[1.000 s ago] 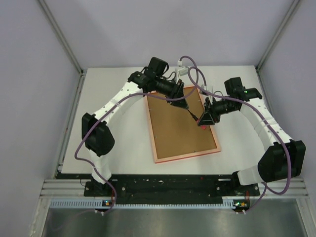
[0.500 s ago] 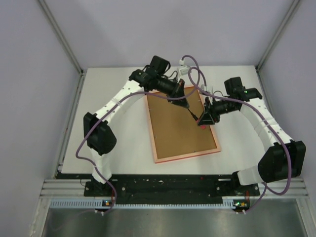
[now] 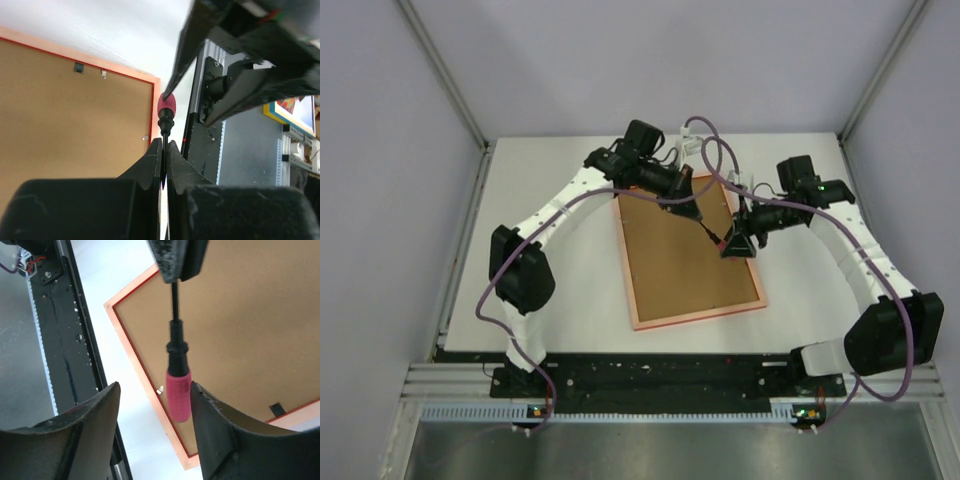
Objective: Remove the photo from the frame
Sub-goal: Pick up the screwdriver from the center of the board.
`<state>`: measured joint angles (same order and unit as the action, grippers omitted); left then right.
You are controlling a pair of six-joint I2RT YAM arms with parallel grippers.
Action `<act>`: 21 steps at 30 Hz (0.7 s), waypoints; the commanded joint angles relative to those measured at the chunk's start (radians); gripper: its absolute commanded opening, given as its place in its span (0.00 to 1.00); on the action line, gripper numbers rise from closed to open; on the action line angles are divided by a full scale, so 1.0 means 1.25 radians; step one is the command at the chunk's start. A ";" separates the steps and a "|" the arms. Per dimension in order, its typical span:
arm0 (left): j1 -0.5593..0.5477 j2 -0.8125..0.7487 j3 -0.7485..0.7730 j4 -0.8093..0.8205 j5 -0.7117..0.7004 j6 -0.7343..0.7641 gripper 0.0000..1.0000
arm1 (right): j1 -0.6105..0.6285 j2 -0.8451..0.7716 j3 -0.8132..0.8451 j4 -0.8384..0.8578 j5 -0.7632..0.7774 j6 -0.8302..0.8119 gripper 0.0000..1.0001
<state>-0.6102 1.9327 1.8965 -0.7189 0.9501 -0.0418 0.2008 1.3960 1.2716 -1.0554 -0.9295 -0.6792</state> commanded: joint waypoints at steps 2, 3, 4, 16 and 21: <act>0.038 -0.045 -0.035 0.159 -0.021 -0.133 0.00 | 0.009 -0.087 0.012 0.072 0.026 0.029 0.64; 0.040 -0.043 -0.038 0.171 -0.025 -0.149 0.00 | 0.007 -0.096 0.007 0.086 0.032 0.039 0.66; 0.045 -0.044 -0.043 0.186 -0.032 -0.165 0.00 | 0.009 -0.104 0.001 0.099 0.038 0.048 0.68; 0.079 -0.066 -0.138 0.352 0.053 -0.370 0.00 | 0.007 -0.279 -0.159 0.489 0.157 0.149 0.84; 0.079 -0.081 -0.154 0.395 0.076 -0.410 0.00 | 0.027 -0.260 -0.161 0.515 0.121 0.160 0.81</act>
<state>-0.5072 1.9251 1.7111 -0.3450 0.9825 -0.4885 0.2024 1.0668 1.0721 -0.5255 -0.7525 -0.5034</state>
